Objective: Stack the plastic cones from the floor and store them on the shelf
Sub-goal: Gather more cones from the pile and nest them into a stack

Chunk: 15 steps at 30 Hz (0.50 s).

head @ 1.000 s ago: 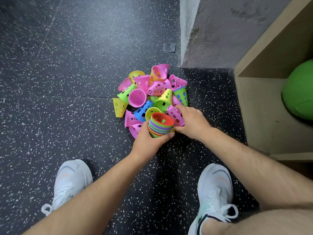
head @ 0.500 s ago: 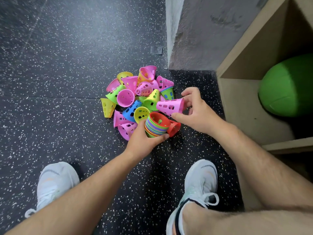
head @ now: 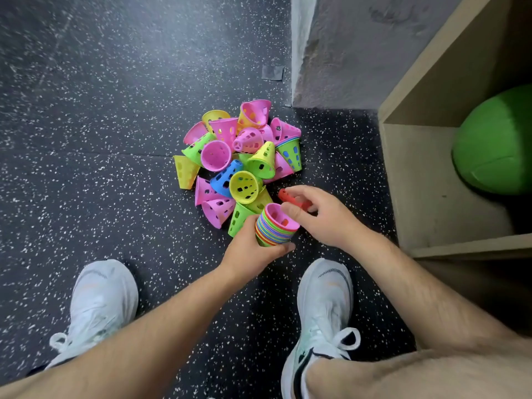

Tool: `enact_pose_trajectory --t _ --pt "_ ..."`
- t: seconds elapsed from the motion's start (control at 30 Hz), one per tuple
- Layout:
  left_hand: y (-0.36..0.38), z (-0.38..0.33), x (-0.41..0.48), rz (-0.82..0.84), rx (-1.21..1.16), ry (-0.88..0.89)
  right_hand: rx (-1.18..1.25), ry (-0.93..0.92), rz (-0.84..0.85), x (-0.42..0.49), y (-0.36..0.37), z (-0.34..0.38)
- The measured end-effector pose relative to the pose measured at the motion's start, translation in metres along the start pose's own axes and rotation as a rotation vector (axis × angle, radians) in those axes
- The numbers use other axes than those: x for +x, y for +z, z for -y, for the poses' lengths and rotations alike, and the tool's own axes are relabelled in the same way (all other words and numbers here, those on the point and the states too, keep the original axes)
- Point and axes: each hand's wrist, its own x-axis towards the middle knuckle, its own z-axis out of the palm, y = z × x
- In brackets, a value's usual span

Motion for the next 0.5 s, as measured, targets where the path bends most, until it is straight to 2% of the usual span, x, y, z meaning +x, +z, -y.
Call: enact_pose_trajectory --t 0.1,0.23,0.5 --pt "0.006 0.003 0.004 0.012 0.035 -0.024 0.035 0.190 -0.285 0.008 -0.001 -0.019" --pt "0.009 0.006 0.009 0.025 0.077 -0.031 -0.022 0.382 -0.277 0.021 0.013 -0.029" --pt "0.003 0.005 0.012 0.020 0.063 -0.036 -0.171 0.360 -0.347 0.043 0.027 -0.049"
